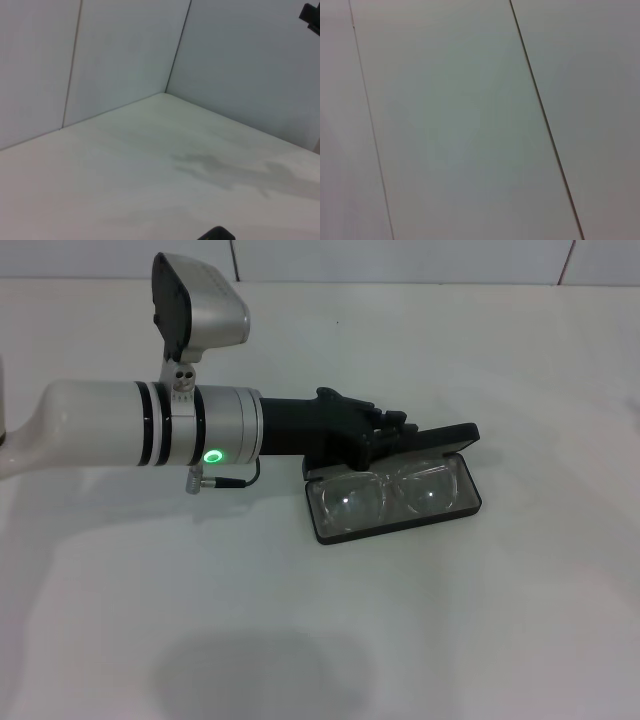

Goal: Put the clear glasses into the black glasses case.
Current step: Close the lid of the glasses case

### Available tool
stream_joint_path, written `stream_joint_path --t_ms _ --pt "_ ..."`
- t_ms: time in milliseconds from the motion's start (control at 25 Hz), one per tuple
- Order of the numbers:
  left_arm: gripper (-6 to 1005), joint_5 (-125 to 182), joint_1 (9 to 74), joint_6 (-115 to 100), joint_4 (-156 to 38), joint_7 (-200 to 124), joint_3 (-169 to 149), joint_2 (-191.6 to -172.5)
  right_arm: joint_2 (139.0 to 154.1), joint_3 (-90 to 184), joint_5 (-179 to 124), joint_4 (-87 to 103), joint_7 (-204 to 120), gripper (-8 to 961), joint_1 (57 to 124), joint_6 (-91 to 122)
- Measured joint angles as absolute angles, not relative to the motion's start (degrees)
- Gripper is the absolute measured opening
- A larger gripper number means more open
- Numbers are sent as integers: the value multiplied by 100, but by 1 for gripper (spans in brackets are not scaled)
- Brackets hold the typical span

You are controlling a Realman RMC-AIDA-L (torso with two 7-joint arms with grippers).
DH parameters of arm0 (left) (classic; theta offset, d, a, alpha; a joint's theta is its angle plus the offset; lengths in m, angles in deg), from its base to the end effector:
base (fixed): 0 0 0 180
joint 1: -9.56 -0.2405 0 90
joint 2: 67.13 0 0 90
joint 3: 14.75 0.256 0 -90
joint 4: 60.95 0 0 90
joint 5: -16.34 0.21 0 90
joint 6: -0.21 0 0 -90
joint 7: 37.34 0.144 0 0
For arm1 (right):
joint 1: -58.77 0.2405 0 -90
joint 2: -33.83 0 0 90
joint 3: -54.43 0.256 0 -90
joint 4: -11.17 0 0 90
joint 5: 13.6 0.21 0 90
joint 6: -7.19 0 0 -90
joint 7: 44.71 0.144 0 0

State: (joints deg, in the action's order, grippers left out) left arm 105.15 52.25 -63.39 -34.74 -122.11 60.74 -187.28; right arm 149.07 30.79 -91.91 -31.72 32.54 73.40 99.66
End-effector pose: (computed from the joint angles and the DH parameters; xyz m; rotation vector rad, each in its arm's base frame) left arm -0.1806 0.3731 -0.0922 -2.8158 -0.6531 -0.6022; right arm 0.3257 0.2847 0.1577 -1.8394 0.5287 1.1591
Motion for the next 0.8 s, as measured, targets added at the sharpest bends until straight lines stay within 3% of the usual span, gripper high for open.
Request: stream_joint_path --t_ms 800 --pt "205 10512 5188 -6399 -3529 -12224 6470 -18734 14908 3140 -9159 -2954 3210 309 7297 10272"
